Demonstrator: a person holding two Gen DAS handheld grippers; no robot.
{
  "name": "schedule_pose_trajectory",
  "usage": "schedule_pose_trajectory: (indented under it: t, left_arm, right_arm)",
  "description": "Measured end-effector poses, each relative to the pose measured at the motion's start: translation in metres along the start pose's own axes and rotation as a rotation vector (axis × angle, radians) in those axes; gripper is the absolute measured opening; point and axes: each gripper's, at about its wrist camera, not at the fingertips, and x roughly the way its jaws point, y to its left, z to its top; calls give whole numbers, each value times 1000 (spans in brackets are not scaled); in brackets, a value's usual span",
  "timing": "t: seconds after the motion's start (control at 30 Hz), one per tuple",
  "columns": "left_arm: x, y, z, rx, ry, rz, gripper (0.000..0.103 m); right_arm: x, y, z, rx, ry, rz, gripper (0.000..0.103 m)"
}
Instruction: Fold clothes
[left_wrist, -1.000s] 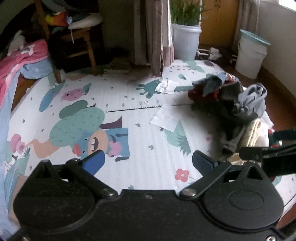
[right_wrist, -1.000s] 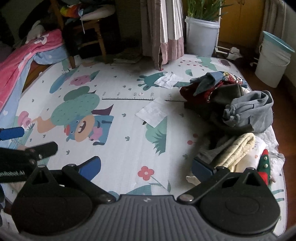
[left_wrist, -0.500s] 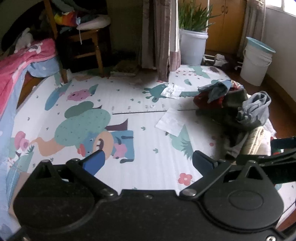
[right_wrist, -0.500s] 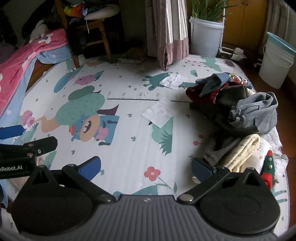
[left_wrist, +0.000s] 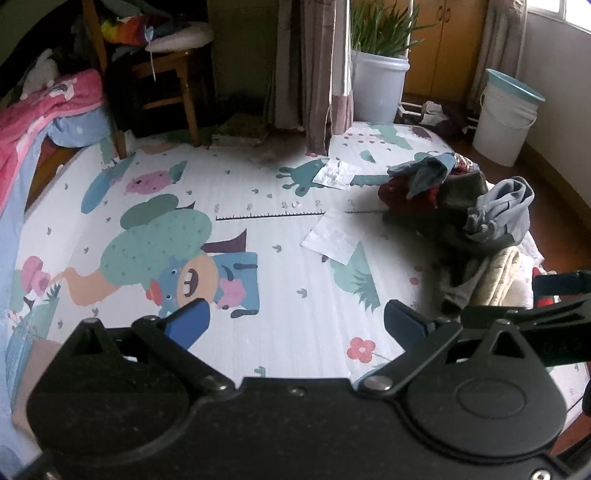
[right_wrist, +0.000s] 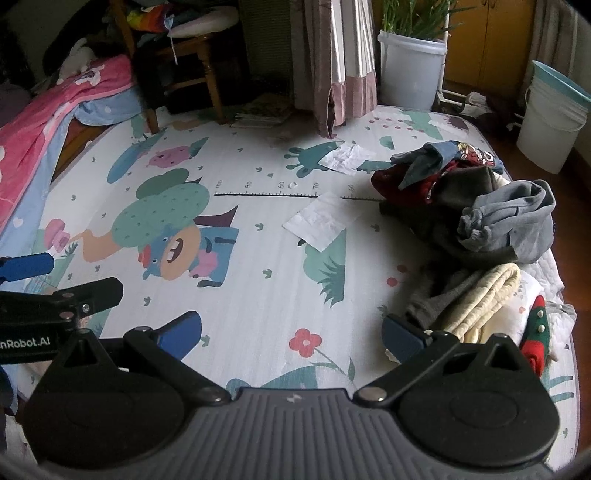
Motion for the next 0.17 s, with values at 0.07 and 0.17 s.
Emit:
schedule_pose_trajectory:
  t: [0.07,0.17]
  left_arm:
    - [-2,0,-1,5,-11,0,102]
    - [-4,0,0,6,-24,6,102]
  right_arm:
    - [0,0,0,1,1,4,103]
    - [0,0,0,1,2,8,103]
